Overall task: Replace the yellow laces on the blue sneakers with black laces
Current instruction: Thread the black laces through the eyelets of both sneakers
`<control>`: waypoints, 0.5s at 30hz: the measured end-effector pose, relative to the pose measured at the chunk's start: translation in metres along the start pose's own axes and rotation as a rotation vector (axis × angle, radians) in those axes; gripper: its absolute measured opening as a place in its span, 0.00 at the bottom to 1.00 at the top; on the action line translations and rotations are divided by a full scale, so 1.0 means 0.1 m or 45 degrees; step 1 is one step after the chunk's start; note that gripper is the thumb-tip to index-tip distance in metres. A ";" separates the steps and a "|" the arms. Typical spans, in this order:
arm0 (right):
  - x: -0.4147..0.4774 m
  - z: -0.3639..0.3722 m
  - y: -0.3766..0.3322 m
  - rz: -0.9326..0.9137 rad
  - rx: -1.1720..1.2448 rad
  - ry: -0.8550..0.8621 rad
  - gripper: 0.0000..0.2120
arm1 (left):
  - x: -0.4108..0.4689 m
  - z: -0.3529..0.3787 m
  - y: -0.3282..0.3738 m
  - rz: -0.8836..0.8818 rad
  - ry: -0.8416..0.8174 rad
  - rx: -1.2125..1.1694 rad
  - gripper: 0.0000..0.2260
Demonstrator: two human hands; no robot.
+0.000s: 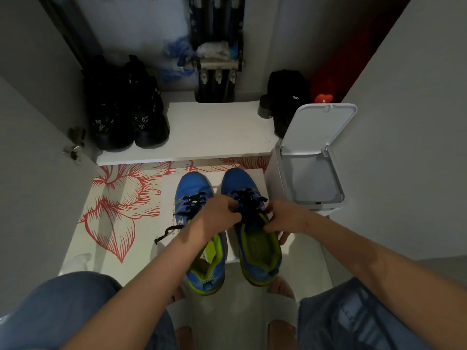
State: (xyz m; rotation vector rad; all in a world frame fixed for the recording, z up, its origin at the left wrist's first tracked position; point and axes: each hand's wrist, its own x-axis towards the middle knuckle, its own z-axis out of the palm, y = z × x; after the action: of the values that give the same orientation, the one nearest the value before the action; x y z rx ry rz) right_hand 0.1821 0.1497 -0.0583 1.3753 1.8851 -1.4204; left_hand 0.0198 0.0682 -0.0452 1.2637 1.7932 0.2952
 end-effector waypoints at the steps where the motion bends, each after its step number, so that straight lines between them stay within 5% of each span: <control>1: 0.00 -0.03 -0.01 0.019 0.012 -0.011 0.29 | -0.01 -0.06 0.00 -0.007 -0.010 -0.010 0.15; 4: -0.01 -0.13 -0.04 -0.042 -0.193 0.116 0.33 | -0.10 -0.42 -0.04 -0.016 0.172 -0.099 0.16; 8: -0.10 0.00 -0.32 -0.431 -0.372 0.687 0.12 | -0.42 -0.96 -0.31 -0.267 0.394 -0.367 0.04; 12: -0.18 0.36 -0.73 -0.522 -0.277 0.370 0.13 | -0.70 -0.83 -0.59 -0.618 0.014 -0.211 0.08; 15: -0.10 0.52 -0.89 -0.500 -0.375 0.321 0.16 | -0.66 -0.57 -0.72 -0.668 -0.049 -0.300 0.15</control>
State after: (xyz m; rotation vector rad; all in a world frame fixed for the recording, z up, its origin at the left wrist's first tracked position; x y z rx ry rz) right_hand 0.0965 0.0991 -0.0284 1.1244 2.5200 -1.1025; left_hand -0.0646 -0.0033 -0.0232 0.6015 1.9173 0.1739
